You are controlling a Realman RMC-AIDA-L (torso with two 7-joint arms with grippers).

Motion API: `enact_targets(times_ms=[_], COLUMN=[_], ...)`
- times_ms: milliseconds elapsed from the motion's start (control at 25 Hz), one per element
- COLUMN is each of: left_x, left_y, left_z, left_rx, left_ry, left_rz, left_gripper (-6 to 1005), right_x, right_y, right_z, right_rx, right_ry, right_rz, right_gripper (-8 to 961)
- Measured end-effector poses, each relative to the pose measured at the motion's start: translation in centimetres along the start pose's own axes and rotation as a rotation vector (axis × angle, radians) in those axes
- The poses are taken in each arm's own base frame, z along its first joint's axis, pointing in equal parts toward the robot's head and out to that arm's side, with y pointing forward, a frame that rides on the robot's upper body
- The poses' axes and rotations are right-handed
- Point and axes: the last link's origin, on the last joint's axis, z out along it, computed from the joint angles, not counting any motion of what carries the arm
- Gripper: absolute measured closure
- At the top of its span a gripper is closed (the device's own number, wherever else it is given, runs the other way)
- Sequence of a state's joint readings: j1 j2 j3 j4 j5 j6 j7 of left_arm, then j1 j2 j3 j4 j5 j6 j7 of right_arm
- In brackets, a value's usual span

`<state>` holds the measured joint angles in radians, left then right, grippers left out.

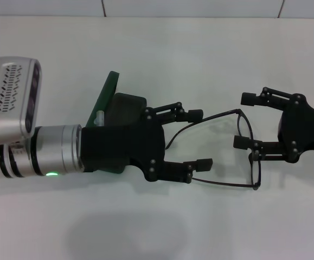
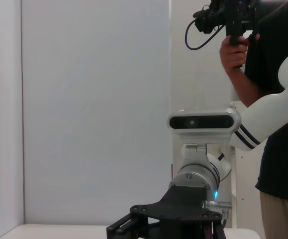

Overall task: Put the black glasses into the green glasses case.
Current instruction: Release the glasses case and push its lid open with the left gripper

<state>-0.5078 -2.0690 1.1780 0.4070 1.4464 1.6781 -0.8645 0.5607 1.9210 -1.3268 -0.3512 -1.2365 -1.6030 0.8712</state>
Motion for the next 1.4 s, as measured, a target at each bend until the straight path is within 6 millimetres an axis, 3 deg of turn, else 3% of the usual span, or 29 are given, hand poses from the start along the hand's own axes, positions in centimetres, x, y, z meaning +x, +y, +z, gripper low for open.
enact_targets(times_ms=[560,720,880,1040,1200,1400], left_x=[0.5,2.6,4.8,5.9,5.7,4.7], left_y=[-0.8,-4.1,-6.9,-8.5,-9.0,-8.7], left_z=[-0.6,-2.4,-4.4,-5.9,-7.0,-7.2], left_rx=[0.065,0.176,0.274,0.429,0.588,0.657], left_ry=[0.038,0.044,-0.092,-0.32,-0.513,-0.633], left_rz=[-0.09,-0.293,-0.443,-0.513,-0.555,-0.577], left_gripper=[136,139,142,145,149,153], right_x=[0.2,0.5,0.7,0.9,1.0,1.1], right_y=[0.1,0.4,0.5,0.6,0.7,0.8], right_z=[-0.1,-0.4,-0.8,-1.1,-1.2,-1.2], right_rx=[0.006,0.019,0.028,0.038,0.042,0.042], right_ry=[0.001,0.002,0.004,0.01,0.011,0.011], right_rz=[0.005,0.017,0.022,0.022,0.01,0.01], right_gripper=[95,95,95,95,96,96])
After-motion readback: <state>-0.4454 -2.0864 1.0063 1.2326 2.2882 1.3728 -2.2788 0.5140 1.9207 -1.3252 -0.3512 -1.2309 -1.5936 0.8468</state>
